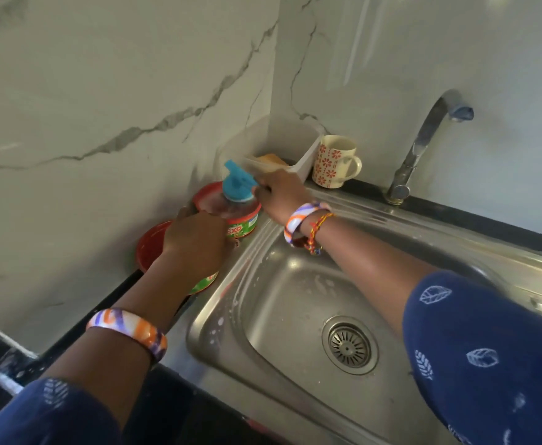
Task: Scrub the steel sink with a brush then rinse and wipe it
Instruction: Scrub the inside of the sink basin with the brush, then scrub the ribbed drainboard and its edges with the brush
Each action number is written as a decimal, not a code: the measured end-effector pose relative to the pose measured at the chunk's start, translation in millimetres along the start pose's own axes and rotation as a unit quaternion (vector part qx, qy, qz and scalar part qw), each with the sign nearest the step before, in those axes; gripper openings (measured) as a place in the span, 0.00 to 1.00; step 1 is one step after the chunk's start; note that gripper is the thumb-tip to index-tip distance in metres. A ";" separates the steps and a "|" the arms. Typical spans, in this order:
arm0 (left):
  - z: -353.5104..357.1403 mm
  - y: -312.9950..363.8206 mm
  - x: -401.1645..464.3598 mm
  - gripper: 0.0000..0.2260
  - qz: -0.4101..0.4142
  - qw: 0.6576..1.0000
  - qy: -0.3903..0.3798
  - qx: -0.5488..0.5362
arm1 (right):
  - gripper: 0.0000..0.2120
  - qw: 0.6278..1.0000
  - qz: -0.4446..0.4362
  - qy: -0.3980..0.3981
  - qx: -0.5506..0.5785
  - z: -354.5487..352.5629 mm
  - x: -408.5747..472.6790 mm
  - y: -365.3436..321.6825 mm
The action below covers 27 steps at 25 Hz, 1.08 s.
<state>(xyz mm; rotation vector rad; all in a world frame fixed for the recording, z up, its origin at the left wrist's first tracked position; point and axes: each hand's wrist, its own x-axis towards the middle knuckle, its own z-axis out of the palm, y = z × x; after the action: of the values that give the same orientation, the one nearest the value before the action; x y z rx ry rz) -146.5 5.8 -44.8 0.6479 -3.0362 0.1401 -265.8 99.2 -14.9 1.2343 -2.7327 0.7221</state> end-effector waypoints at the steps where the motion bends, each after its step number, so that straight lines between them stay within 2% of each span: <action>1: 2.0 -2.2 0.3 0.19 0.001 1.000 -0.006 0.008 | 0.14 0.999 0.008 0.019 0.034 5.5 -11.0 2.4; 3: 1.9 -3.6 -0.7 0.19 -0.003 1.000 -0.003 0.009 | 0.12 0.988 0.024 0.061 0.139 4.2 -27.2 3.7; 5: -6.5 4.6 -1.5 0.19 0.012 1.000 0.010 0.005 | 0.14 0.948 0.070 0.071 0.303 -9.5 -40.8 9.8; 8: -29.2 28.9 -2.5 0.21 0.063 0.998 0.012 -0.020 | 0.13 0.815 0.169 0.055 0.552 -45.6 -68.6 29.7; 10: -44.8 60.0 -2.9 0.20 0.122 0.992 0.003 -0.024 | 0.11 0.772 0.207 0.081 0.596 -72.9 -97.8 62.3; 15: -75.3 177.5 -8.3 0.15 0.264 0.963 0.053 -0.025 | 0.09 0.731 0.358 0.240 0.530 -144.3 -203.1 181.2; 16: -76.8 205.8 -10.7 0.15 0.289 0.955 0.047 -0.042 | 0.08 0.729 0.393 0.272 0.491 -159.6 -227.8 208.9; 18: -73.4 264.4 -16.2 0.15 0.332 0.941 0.017 -0.060 | 0.06 0.753 0.470 0.310 0.341 -190.4 -273.6 269.0; 20: -65.3 319.0 -25.3 0.17 0.365 0.928 -0.029 -0.062 | 0.11 0.775 0.537 0.298 0.147 -215.0 -310.3 324.2; 22: -53.9 358.8 -36.4 0.23 0.384 0.918 -0.086 -0.047 | 0.15 0.778 0.570 0.263 0.029 -224.5 -328.6 359.5; 24: -41.6 384.2 -43.9 0.32 0.380 0.912 -0.153 -0.021 | 0.16 0.794 0.556 0.247 0.007 -213.1 -318.6 364.5; 27: -30.0 399.2 -48.4 0.42 0.360 0.907 -0.218 0.017 | 0.17 0.882 0.432 0.184 0.040 -172.8 -263.9 331.9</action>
<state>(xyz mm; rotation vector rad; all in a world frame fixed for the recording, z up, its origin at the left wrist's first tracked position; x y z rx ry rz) -265.1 391.2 -49.8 -0.5574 -3.5345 0.0675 -350.0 547.6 -54.1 -0.2165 -2.8239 0.9869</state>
